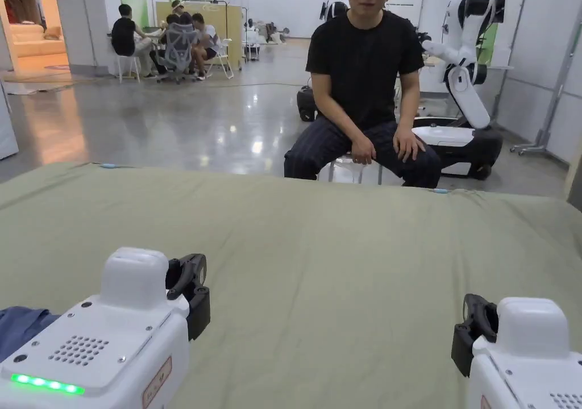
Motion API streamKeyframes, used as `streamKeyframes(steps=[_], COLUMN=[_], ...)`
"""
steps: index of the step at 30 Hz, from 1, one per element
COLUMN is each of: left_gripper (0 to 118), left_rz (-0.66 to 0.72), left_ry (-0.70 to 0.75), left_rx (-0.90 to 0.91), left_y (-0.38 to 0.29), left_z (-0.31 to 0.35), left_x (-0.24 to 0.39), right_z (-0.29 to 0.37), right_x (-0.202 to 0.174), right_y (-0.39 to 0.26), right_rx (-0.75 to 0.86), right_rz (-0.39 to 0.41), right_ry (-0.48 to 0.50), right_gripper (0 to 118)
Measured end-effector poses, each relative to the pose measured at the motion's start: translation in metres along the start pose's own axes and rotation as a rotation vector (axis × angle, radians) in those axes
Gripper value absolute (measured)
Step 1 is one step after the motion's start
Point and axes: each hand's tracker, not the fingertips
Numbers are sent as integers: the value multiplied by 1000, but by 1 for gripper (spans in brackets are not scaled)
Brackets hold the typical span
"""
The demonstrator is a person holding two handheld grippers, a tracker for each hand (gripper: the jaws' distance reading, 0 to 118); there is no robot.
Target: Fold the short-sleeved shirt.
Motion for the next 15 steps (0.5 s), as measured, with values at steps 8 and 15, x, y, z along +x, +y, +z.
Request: streamKeyframes(steps=[8,15], left_gripper=[2,2], left_rz=[-4,4], left_ry=[5,19], left_rx=[-59,-62], left_y=[-5,-6], left_z=[-19,-10], left_x=[5,2], right_z=[-26,-16], right_x=[-10,-6], right_y=[-6,-8], right_rx=[-72,-71], right_rz=[56,40], right_ry=[-23,-24], right_gripper=[0,0])
